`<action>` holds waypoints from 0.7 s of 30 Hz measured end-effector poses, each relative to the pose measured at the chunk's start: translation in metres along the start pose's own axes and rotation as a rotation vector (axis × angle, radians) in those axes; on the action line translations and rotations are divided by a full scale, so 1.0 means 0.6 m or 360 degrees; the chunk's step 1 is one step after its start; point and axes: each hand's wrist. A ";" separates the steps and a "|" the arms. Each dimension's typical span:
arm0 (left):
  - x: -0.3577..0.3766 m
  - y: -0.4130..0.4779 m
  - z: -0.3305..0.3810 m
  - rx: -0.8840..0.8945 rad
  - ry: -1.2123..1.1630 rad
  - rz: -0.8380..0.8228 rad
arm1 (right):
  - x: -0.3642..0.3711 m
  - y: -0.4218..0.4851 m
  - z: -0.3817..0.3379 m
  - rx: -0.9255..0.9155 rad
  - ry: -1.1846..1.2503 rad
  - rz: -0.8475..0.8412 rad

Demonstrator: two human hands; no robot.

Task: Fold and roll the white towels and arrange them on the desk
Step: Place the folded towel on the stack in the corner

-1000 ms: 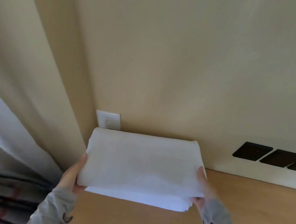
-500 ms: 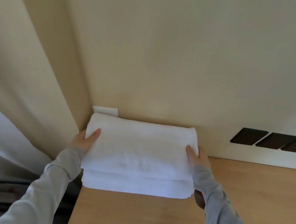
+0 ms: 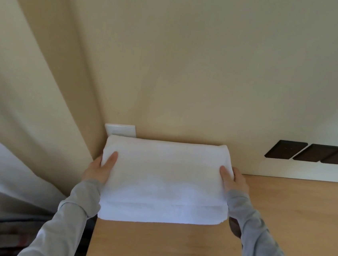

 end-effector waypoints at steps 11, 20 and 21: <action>0.015 -0.008 0.012 -0.0054 0.0152 0.0024 | -0.004 0.009 -0.005 0.0181 -0.0269 -0.0127; 0.128 -0.092 0.071 0.0971 0.1291 0.0281 | 0.103 -0.057 -0.089 -0.1035 -0.1229 -0.0058; 0.142 -0.084 0.068 0.0899 0.1415 0.0196 | 0.122 -0.056 -0.090 -0.0974 -0.1319 -0.0158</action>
Point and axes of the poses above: each hand's wrist, its own y-axis towards the middle knuckle, its own x-axis out of the palm, z = x × y, and after that the axes turned 4 degrees about -z, right-handed
